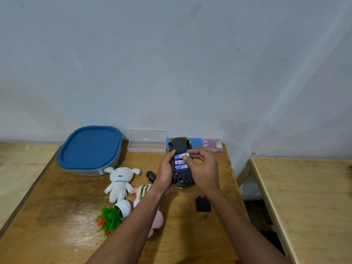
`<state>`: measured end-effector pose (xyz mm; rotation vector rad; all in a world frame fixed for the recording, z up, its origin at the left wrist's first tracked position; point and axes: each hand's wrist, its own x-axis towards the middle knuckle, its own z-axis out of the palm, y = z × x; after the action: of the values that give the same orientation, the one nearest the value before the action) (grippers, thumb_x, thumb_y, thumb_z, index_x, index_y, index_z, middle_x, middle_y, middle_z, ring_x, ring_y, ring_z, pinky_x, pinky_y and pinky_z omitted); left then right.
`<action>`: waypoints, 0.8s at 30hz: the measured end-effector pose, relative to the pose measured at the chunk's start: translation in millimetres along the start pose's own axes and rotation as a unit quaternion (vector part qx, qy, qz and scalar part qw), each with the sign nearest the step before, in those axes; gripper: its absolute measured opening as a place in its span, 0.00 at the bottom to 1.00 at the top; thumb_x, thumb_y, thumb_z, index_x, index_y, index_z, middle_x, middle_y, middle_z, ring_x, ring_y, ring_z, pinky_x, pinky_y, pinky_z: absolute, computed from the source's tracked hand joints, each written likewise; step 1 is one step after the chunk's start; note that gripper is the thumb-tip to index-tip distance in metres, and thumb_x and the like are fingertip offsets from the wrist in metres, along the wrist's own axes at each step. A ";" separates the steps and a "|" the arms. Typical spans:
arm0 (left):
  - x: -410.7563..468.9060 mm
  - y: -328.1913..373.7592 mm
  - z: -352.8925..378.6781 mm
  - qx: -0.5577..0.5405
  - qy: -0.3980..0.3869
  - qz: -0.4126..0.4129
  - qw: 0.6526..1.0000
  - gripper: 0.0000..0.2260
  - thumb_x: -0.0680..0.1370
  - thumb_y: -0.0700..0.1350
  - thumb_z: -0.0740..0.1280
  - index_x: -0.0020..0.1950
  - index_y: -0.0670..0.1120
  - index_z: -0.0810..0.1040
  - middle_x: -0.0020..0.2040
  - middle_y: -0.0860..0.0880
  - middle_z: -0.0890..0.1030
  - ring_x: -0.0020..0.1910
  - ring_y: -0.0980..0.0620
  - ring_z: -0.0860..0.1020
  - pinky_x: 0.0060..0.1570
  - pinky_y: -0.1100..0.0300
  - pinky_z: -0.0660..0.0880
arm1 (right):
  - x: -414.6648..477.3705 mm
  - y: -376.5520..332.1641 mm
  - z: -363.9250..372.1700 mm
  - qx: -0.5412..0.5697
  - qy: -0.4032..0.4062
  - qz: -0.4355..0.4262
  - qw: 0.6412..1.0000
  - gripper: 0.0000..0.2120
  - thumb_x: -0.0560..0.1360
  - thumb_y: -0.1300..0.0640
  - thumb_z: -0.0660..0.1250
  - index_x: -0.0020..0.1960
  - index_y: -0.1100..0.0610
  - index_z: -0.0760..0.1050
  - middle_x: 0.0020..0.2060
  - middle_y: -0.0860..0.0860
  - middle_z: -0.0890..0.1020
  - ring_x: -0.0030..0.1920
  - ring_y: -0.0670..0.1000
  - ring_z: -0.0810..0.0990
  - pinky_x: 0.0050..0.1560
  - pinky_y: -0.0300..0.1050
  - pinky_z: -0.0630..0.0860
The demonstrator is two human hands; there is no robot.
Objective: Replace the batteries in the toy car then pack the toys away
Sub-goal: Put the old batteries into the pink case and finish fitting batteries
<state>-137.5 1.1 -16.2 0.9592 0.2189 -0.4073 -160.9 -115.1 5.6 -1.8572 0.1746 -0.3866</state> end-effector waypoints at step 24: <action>11.1 -14.6 0.6 -0.001 0.003 -0.005 1.000 0.21 0.84 0.52 0.55 0.71 0.42 0.74 0.64 0.35 0.80 0.55 0.41 0.82 0.49 0.50 0.81 | -1.3 8.2 -6.2 0.008 0.021 0.011 1.000 0.09 0.73 0.58 0.75 0.46 0.46 0.79 0.42 0.40 0.83 0.47 0.39 0.82 0.46 0.43 0.82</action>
<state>-133.7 -9.5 -30.7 0.9580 0.2285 -0.4130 -163.7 -122.9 -0.6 -1.8297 0.2208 -0.4113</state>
